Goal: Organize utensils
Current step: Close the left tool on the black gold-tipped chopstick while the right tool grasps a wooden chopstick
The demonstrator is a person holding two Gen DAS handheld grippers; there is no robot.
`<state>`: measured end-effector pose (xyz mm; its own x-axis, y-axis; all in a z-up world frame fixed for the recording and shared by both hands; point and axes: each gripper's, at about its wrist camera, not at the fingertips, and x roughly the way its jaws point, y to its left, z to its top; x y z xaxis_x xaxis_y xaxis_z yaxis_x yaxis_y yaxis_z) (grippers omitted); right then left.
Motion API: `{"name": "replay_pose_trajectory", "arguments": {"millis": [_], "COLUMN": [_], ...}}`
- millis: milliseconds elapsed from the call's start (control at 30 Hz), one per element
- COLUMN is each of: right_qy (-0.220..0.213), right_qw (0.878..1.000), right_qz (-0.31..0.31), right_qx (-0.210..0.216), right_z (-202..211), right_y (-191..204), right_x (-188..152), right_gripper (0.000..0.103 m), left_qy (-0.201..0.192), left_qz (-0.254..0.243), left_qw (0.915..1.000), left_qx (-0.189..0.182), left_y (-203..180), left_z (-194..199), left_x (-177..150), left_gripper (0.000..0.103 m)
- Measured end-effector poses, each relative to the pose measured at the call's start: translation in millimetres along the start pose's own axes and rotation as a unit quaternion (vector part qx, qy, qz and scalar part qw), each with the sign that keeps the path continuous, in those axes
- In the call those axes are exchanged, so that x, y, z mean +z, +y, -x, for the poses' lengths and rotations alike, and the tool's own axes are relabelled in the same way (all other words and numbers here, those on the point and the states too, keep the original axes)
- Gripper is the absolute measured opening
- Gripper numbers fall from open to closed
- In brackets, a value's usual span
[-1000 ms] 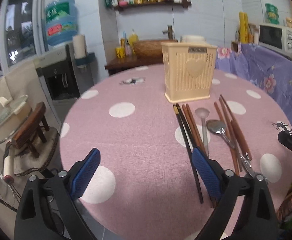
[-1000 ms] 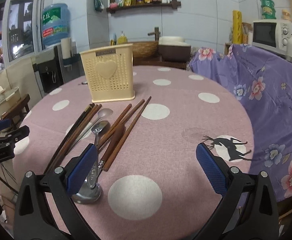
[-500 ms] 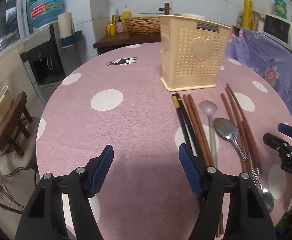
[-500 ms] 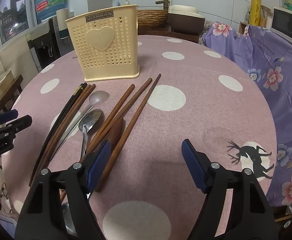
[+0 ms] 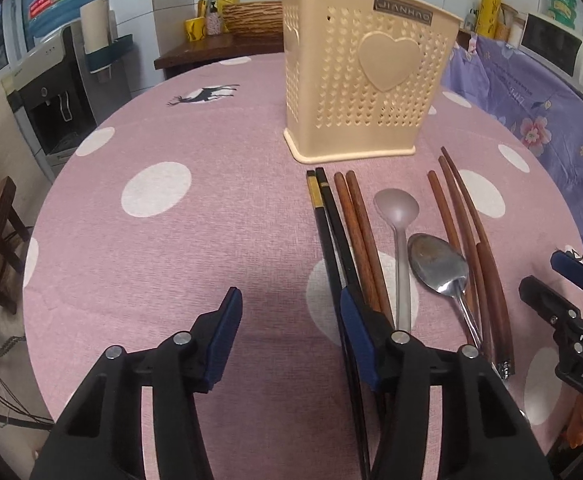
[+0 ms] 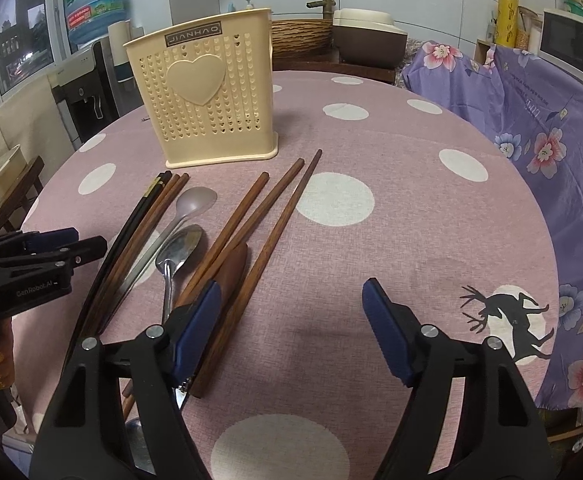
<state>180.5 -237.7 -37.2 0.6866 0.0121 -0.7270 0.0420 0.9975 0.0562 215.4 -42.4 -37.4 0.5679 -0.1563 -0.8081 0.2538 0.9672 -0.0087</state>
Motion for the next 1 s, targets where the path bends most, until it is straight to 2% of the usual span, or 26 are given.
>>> {"name": "replay_pose_trajectory", "arguments": {"millis": [133, 267, 400, 500, 700, 800, 867, 1000], "right_qy": [0.001, 0.002, 0.006, 0.006, 0.016, 0.025, 0.037, 0.059], "right_qw": [1.000, 1.000, 1.000, 1.000, 1.000, 0.999, 0.999, 0.997], "right_qz": [-0.002, -0.001, -0.002, -0.005, -0.013, -0.021, -0.030, -0.050], "right_qx": [-0.001, -0.002, -0.010, -0.017, -0.004, -0.005, 0.001, 0.002], "right_z": [-2, -3, -5, -4, -11, -21, -33, -57], "right_y": [-2, -2, -7, -12, -12, -14, -16, -20], "right_x": [1, 0, 1, 2, 11, 23, 33, 51], "right_gripper": [0.073, 0.073, 0.073, 0.073, 0.072, 0.065, 0.056, 0.047], "left_qy": [0.008, 0.007, 0.010, 0.010, 0.017, 0.020, 0.023, 0.033], "left_qz": [-0.007, -0.024, -0.029, -0.022, -0.009, -0.011, -0.014, -0.015], "left_qw": [0.9999, 0.9995, 0.9992, 0.9989, 0.9993, 0.9993, 0.9992, 0.9989], "left_qx": [0.000, 0.019, 0.027, 0.039, 0.033, 0.030, 0.030, 0.030], "left_y": [-4, -7, 3, 17, 27, 25, 24, 26], "left_z": [-4, -7, -7, -8, -12, -17, -21, -28], "left_x": [-1, 0, 2, 4, 10, 15, 21, 32], "left_gripper": [0.049, 0.047, 0.045, 0.045, 0.045, 0.045, 0.045, 0.045]}}
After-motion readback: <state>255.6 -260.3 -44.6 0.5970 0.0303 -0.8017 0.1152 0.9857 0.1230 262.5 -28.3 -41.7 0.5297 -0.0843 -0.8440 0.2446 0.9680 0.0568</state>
